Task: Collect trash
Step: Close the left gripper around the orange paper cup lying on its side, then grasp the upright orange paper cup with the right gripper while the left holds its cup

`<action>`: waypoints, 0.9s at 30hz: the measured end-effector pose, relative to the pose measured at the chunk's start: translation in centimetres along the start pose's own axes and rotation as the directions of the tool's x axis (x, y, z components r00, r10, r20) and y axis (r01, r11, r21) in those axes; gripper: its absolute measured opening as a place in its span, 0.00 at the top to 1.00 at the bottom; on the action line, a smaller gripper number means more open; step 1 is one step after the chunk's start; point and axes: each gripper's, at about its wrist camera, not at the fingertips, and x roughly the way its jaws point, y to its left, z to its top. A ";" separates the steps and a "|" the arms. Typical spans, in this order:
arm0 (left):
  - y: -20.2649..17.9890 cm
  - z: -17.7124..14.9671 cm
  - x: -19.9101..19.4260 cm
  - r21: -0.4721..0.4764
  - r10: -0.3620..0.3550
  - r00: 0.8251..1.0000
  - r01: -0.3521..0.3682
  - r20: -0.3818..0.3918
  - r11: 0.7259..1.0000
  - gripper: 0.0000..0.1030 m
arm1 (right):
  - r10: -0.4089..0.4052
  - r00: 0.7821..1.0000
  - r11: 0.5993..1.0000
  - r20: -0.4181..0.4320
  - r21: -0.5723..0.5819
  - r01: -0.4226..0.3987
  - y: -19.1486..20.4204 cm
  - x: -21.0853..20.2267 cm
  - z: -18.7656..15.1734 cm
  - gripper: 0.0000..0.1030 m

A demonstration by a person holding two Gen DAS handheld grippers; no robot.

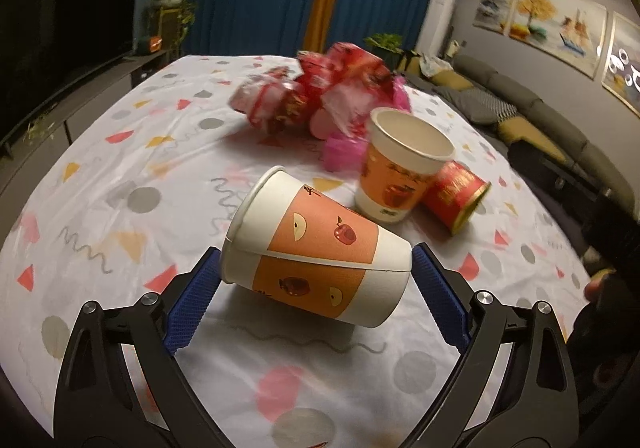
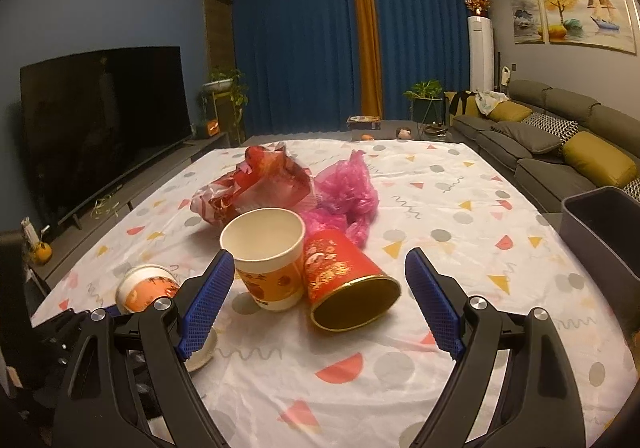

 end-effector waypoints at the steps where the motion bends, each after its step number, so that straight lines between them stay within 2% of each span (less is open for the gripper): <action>1: 0.3 0.1 -0.2 -0.007 0.009 1.000 -0.009 0.008 1.000 0.10 | 0.002 1.000 1.000 -0.004 -0.004 -0.002 0.3 0.3 0.1 0.18; 5: 2.0 0.8 -0.9 -0.042 0.039 0.998 -0.037 0.040 0.998 0.10 | 0.007 1.000 1.000 -0.016 -0.020 -0.007 1.4 1.8 0.4 0.18; 14: 5.1 1.5 -1.6 -0.094 0.076 0.995 -0.071 0.057 0.993 0.10 | 0.003 0.999 0.998 -0.053 -0.060 -0.006 3.8 5.7 0.6 0.18; 23: 6.0 1.8 -1.7 -0.103 0.070 0.996 -0.064 0.060 0.993 0.10 | -0.012 0.996 0.999 -0.084 -0.046 0.008 4.2 8.2 0.5 0.18; 27: 6.1 1.8 -1.6 -0.106 0.066 0.996 -0.060 0.057 0.993 0.10 | -0.015 0.995 0.999 -0.100 -0.048 0.010 4.3 9.0 0.5 0.24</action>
